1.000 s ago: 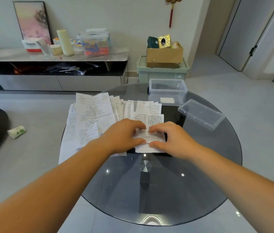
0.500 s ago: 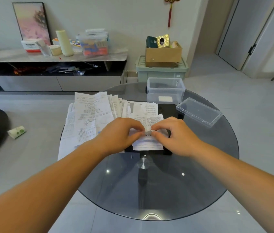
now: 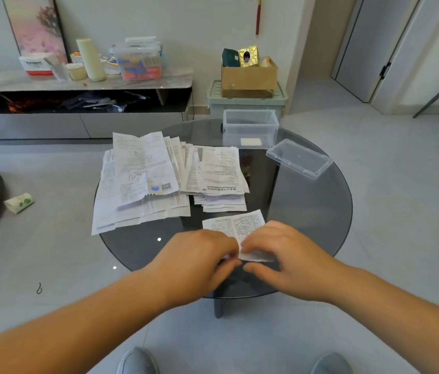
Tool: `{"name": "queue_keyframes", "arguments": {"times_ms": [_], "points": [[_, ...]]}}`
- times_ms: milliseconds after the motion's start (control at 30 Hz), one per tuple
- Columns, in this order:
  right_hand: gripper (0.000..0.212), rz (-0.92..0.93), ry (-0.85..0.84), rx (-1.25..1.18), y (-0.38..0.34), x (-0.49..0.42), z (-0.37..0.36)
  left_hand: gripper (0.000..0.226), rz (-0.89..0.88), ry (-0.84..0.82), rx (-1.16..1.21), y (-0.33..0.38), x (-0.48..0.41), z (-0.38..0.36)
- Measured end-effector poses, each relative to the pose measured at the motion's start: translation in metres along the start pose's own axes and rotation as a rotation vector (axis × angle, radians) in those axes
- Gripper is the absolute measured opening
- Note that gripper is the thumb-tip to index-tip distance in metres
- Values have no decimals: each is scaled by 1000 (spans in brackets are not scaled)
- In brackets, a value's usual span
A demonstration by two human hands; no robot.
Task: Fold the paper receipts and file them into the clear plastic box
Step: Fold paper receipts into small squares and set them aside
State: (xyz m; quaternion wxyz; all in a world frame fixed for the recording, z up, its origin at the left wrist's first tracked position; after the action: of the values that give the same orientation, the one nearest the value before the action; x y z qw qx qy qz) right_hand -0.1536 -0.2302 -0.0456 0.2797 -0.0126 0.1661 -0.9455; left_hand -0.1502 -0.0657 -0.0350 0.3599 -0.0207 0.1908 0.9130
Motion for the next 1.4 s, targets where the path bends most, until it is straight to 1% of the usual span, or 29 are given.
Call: {"name": "queue_keyframes", "arguments": {"times_ms": [100, 200, 267, 400, 467, 500, 567, 633, 667, 733, 767, 867, 933, 1067, 1167, 1267, 1333, 1400], "points": [[36, -42, 39, -70, 4, -2, 2, 24, 58, 0, 65, -1, 1, -3], [16, -133, 53, -187, 14, -6, 4, 20, 171, 31, 144, -12, -6, 3], [9, -207, 54, -262, 23, -10, 5, 19, 252, 37, 197, -22, -11, 5], [11, -299, 107, -341, 37, -23, 9, 27, 368, 48, 299, -37, -21, 9], [6, -335, 114, -354, 41, -30, 11, 28, 408, 50, 301, -44, -27, 10], [12, -357, 112, -337, 43, -32, 12, 28, 425, 40, 293, -47, -29, 10], [31, -393, 103, -258, 47, -36, 11, 34, 442, 4, 271, -51, -31, 6], [47, -416, 100, -178, 51, -39, 11, 49, 440, -31, 252, -51, -33, 0], [51, -422, 103, -153, 51, -40, 10, 59, 434, -38, 246, -50, -33, -2], [52, -418, 111, -118, 51, -40, 9, 71, 416, -41, 224, -47, -34, -5], [52, -411, 113, -100, 50, -40, 8, 72, 402, -45, 201, -46, -34, -6], [56, -396, 98, -33, 47, -39, 2, 58, 363, -74, 133, -46, -33, -8], [53, -395, 85, -21, 47, -38, 0, 52, 351, -96, 97, -47, -31, -7], [47, -426, 20, -40, 51, -37, 4, 51, 340, -143, 46, -48, -29, -7], [48, -465, -60, -95, 59, -37, 8, 50, 346, -162, 69, -49, -29, -6], [50, -455, -122, -143, 64, -37, 12, 49, 370, -209, 122, -52, -29, -4], [50, -433, -155, -129, 63, -38, 14, 50, 379, -228, 161, -54, -29, -4], [43, -417, -173, -93, 59, -42, 16, 50, 384, -234, 184, -54, -29, -3]]}}
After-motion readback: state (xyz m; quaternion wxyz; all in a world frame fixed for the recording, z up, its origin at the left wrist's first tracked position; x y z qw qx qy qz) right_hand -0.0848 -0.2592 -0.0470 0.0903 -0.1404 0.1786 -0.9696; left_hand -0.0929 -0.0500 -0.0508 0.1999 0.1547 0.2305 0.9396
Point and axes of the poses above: each hand's wrist, its own x-axis away from the middle knuckle, its own z-axis out of the back of the hand, y = z × x, the point moved 5 cm from there along -x, towards the middle knuckle, and after that the axes turned 6 degrees about x, right-handed, at the moved point
